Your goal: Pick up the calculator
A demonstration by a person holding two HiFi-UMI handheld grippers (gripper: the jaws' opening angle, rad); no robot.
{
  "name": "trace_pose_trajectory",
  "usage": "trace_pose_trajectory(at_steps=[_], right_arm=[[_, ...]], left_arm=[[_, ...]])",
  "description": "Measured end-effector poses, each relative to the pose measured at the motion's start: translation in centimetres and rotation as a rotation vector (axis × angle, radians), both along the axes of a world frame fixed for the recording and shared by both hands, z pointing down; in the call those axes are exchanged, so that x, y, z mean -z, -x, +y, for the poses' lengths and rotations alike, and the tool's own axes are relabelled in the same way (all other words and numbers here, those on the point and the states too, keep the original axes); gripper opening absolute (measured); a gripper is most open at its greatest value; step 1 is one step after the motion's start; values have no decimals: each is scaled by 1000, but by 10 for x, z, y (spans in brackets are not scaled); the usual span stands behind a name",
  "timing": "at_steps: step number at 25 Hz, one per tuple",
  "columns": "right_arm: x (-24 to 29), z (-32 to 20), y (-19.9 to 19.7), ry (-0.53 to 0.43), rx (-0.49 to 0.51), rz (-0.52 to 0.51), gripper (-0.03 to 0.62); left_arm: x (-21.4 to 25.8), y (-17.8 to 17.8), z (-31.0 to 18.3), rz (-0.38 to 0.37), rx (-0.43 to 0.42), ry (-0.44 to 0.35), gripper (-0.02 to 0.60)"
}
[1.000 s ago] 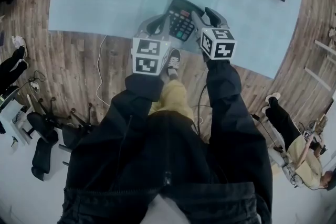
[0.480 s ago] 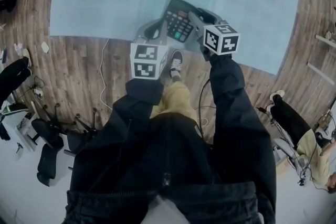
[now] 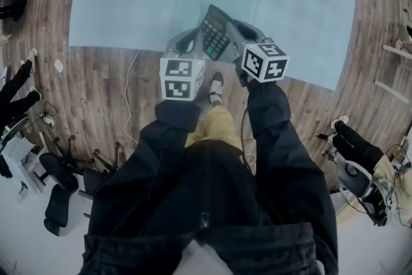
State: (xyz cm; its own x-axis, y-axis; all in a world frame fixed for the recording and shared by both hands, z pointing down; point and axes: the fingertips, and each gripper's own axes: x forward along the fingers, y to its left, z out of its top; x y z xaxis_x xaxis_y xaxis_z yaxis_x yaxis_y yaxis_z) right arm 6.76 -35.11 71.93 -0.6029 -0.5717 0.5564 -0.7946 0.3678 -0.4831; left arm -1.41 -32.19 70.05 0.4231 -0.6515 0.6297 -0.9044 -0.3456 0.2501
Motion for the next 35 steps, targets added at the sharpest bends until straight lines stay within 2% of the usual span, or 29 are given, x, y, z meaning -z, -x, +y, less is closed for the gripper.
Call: trace_pose_trajectory(at_steps=[4,13,22,27,35], right_arm=[[38,4,-4,-67,-66,-9,49],[179,15,-7,-353,-168,91,49],[308,16,-12,-609,-209,104,49],[360,22,-15,-707,-223,107,48],[431,33,-18,-865,-233,143,48]], left_arm=[[27,4,1,10,16,-41,-3],[131,3,1,72,32,-202,-4],[251,2,-20,94,3,-423,-3],[310,3,-23,106,-5,-535,-3],[376,-7,-25,123,-33,-646,-3]])
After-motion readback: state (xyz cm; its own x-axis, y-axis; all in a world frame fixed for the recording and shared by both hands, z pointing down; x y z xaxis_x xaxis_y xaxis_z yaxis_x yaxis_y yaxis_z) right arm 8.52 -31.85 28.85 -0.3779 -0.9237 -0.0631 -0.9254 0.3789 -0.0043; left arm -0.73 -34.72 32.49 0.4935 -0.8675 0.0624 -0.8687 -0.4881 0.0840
